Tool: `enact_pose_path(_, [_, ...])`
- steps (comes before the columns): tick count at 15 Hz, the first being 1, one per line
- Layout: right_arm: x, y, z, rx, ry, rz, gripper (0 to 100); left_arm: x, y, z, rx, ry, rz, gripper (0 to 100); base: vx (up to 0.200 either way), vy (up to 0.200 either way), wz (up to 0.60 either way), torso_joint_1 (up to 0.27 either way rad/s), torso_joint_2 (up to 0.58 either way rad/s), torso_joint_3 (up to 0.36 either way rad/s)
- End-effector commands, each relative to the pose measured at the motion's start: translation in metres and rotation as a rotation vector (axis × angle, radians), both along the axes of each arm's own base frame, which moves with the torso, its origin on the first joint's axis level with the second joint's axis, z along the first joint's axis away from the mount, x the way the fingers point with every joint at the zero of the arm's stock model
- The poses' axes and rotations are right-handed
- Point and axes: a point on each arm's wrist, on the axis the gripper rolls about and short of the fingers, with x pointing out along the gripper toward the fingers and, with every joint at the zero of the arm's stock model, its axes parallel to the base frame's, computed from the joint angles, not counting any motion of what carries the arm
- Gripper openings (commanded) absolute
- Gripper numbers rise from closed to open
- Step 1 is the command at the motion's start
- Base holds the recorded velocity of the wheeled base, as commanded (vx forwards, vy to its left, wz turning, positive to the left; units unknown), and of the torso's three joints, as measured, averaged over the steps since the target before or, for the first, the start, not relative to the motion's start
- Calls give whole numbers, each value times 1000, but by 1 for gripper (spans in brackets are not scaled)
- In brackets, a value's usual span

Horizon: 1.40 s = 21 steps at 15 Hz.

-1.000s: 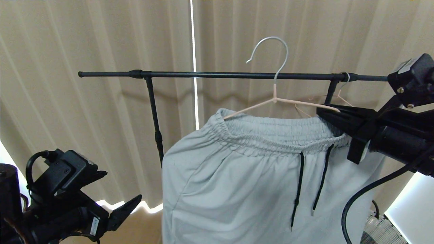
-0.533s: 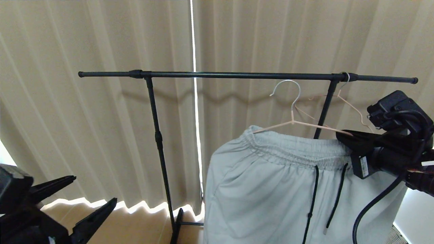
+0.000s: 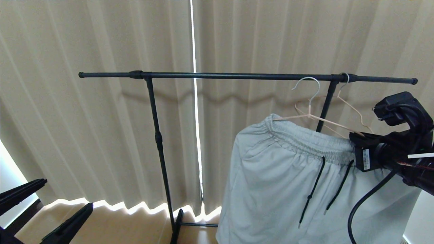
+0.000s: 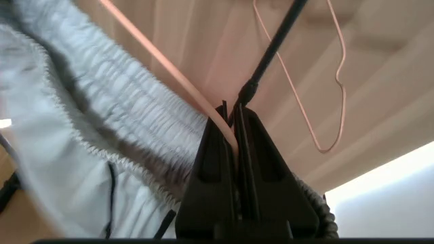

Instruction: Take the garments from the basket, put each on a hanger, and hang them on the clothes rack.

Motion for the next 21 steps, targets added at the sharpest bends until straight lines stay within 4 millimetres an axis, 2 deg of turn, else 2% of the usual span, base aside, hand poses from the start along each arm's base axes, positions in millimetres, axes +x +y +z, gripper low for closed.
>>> enact_pose_path(1, [2, 0, -1, -2, 5, -3, 0, -1, 1, -1, -1, -3, 1, 100, 200, 0, 0, -22, -12, 7])
enact_pose_path(13, [5, 1, 4, 6, -12, -5, 0, -1, 0, -2, 0, 3, -2, 100, 200, 0, 0, 3, 2, 3])
enact_pose_path(16, [16, 6, 6, 6, -13, -8, 0, -2, 1, -3, 2, 3, -2, 100, 0, 0, 0, 0, 0, 0])
enact_pose_path(21, [46, 18, 3, -8, 6, -30, 0, -2, 0, -2, 0, 3, -2, 100, 0, 0, 0, 0, 0, 0])
